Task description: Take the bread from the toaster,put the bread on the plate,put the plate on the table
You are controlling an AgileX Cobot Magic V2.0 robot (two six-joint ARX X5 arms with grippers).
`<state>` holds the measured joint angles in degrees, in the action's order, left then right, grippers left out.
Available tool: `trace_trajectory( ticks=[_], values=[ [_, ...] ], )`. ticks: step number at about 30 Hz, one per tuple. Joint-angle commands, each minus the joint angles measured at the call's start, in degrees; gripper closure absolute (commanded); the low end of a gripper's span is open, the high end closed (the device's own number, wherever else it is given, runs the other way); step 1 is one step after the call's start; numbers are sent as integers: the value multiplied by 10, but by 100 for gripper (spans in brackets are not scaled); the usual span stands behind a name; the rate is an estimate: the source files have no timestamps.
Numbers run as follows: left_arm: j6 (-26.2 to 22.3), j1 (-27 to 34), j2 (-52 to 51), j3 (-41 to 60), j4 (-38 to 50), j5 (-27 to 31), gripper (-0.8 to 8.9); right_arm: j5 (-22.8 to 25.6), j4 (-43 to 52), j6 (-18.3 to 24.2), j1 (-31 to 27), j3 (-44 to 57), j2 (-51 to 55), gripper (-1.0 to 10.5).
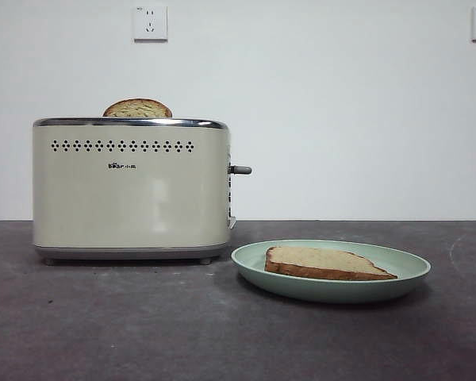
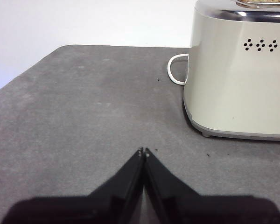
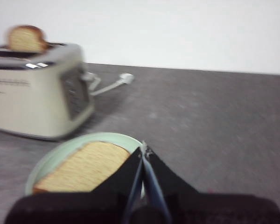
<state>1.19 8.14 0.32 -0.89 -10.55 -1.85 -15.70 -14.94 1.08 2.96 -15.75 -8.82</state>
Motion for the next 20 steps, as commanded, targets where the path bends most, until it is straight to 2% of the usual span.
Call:
trace_trajectory(
  ticks=[1, 11, 20],
  values=[
    [5, 2, -2, 7, 3, 2, 817, 16, 21, -17, 0, 43, 28, 946],
    [5, 2, -2, 7, 3, 2, 817, 25, 29, -17, 0, 130, 87, 946],
    [5, 2, -2, 7, 2, 2, 817, 25, 30, -17, 0, 145, 87, 946]
  ],
)
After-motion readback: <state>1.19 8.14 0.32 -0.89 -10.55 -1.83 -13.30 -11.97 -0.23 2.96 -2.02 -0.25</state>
